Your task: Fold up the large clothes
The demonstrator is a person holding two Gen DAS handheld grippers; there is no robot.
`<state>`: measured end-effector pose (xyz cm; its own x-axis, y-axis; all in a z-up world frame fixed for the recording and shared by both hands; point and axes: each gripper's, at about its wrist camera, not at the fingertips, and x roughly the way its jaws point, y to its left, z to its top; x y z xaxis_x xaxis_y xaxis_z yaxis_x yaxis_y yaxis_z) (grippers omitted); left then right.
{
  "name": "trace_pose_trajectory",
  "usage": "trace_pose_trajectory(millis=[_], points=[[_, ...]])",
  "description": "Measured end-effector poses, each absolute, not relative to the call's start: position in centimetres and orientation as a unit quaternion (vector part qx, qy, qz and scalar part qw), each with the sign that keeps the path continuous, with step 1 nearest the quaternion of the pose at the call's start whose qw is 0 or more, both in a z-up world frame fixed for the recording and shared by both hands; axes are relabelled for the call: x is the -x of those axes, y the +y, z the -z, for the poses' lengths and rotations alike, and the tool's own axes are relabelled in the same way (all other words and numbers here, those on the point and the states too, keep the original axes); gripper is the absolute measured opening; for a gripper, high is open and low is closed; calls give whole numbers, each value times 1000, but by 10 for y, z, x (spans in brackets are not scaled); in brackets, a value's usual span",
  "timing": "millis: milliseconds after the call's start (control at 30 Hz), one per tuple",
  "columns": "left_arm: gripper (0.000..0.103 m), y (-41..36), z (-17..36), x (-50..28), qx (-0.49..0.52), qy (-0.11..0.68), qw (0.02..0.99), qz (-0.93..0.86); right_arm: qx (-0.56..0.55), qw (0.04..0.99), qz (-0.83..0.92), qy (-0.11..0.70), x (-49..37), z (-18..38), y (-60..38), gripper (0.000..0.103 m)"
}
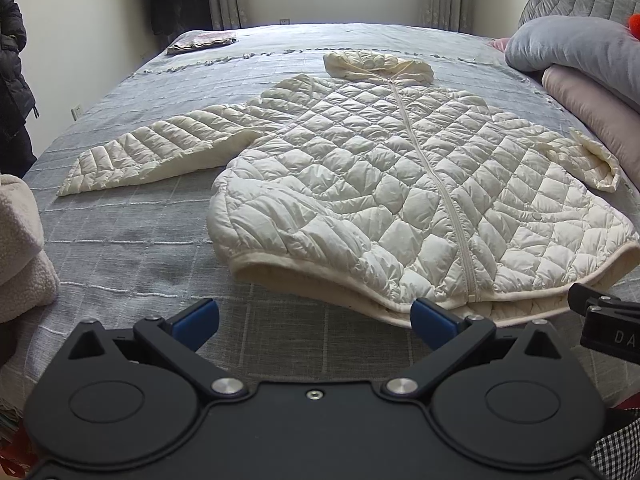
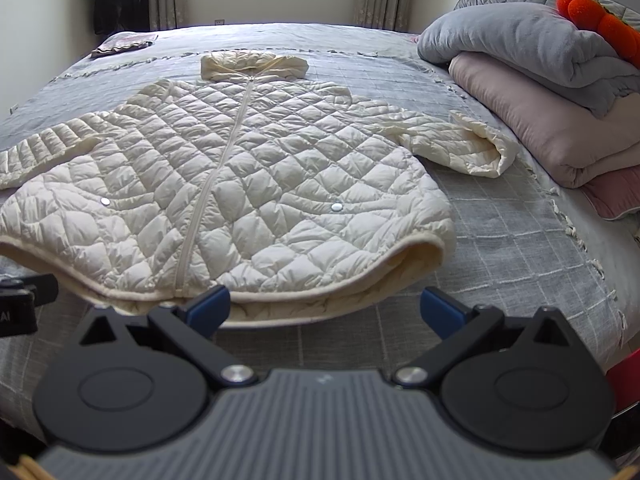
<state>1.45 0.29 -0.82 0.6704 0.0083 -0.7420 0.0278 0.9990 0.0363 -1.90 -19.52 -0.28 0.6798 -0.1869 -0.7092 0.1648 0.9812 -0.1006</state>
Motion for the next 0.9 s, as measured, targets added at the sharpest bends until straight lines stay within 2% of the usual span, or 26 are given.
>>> trace_pose_trajectory(millis=[600, 800, 900], points=[[103, 8, 9, -18, -27, 402, 915, 1, 17, 916, 96, 389, 16, 7, -194, 103], [103, 60, -5, -38, -38, 355, 934, 29, 38, 925, 56, 373, 2, 1, -230, 103], [103, 87, -9, -68, -11, 383, 923, 46, 15, 920, 65, 387, -18, 2, -265, 103]])
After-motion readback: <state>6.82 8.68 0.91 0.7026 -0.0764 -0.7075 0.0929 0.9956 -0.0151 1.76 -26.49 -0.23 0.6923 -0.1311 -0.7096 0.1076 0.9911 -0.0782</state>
